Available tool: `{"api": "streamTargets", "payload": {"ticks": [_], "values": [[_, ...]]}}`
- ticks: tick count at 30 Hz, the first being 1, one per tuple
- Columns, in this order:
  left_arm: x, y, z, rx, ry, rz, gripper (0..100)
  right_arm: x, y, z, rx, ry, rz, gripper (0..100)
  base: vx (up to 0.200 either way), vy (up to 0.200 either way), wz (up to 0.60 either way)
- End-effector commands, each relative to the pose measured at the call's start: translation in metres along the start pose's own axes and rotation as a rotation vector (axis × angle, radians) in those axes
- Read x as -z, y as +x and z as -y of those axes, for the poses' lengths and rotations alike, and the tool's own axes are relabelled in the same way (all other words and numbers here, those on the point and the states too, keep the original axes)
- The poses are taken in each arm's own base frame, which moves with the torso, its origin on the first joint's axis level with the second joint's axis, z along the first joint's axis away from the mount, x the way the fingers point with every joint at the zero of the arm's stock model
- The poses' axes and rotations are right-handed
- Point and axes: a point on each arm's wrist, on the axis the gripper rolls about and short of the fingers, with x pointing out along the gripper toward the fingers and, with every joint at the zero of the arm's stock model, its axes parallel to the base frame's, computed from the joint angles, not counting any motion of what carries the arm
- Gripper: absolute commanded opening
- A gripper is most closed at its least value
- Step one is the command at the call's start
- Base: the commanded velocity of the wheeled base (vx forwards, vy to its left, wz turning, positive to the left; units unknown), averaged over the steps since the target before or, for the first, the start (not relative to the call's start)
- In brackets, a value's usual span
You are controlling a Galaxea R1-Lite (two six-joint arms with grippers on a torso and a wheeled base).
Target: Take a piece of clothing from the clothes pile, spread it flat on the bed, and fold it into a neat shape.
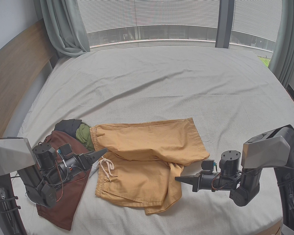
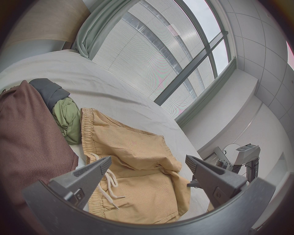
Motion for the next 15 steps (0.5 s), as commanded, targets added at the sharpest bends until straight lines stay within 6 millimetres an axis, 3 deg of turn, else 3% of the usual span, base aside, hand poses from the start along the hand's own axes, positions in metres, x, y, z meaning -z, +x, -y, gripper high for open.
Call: {"api": "streamTargets", "payload": {"ticks": [1,15], "values": [[-0.001,0.000,0.000,0.000,0.003,0.005,100,0.008,0.015,0.006,-0.007,-0.008,-0.006,0,0.000,0.000,0.00],[0.000,0.000,-0.001,0.000,0.000,0.001,100,-0.005,0.044,0.002,-0.067,-0.016,0.053,0,0.000,0.000,0.00]]}}
